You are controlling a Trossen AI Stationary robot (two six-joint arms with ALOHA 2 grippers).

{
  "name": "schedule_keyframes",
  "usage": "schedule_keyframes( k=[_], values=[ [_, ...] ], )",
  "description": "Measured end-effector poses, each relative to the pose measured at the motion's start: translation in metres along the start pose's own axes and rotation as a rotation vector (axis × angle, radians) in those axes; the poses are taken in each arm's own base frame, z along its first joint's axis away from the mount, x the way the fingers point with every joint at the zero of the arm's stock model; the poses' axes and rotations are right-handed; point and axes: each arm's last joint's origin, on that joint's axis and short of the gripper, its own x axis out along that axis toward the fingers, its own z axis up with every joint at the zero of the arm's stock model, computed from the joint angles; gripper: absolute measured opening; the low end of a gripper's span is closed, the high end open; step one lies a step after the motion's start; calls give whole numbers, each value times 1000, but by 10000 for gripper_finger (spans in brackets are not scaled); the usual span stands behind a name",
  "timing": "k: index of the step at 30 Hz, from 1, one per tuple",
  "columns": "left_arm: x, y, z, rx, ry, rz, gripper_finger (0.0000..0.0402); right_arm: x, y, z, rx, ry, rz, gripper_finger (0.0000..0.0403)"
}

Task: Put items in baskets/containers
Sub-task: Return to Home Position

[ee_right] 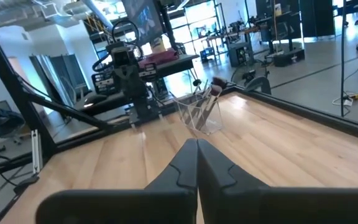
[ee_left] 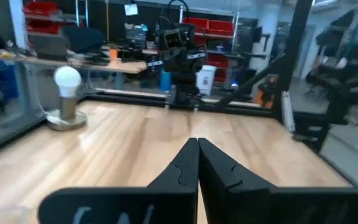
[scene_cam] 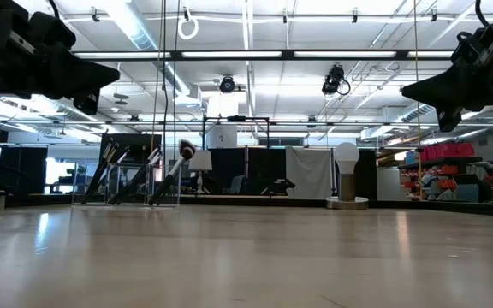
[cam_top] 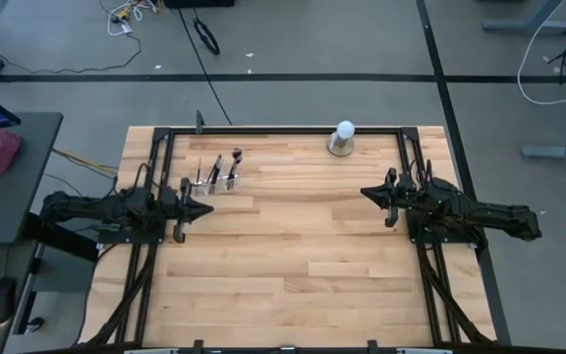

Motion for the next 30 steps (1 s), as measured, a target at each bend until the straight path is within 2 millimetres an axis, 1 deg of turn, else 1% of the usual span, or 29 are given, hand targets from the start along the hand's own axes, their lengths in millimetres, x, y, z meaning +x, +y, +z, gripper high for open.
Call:
schedule_keyframes(
  k=[4, 7, 12, 16, 22, 30],
  values=[
    [0, -2, -1, 39, 4, -11, 9, 0, 0, 0, 0, 0, 0, 2],
    [1, -2, -2, 13, 28, -16, 9, 0, 0, 0, 0, 0, 0, 2],
    [2, -2, -3, -151, 35, -9, 10, 0, 0, 0, 0, 0, 0, 2],
    [2, -2, -3, -214, 34, -8, 13, 0, 0, 0, 0, 0, 0, 2],
    [2, -2, -3, -214, 32, -8, 13, -1, 1, 0, 0, -6, 8, 2],
    [2, -2, -3, -215, 31, -8, 14, -2, 7, 1, -13, -16, 75, 2]
  ],
)
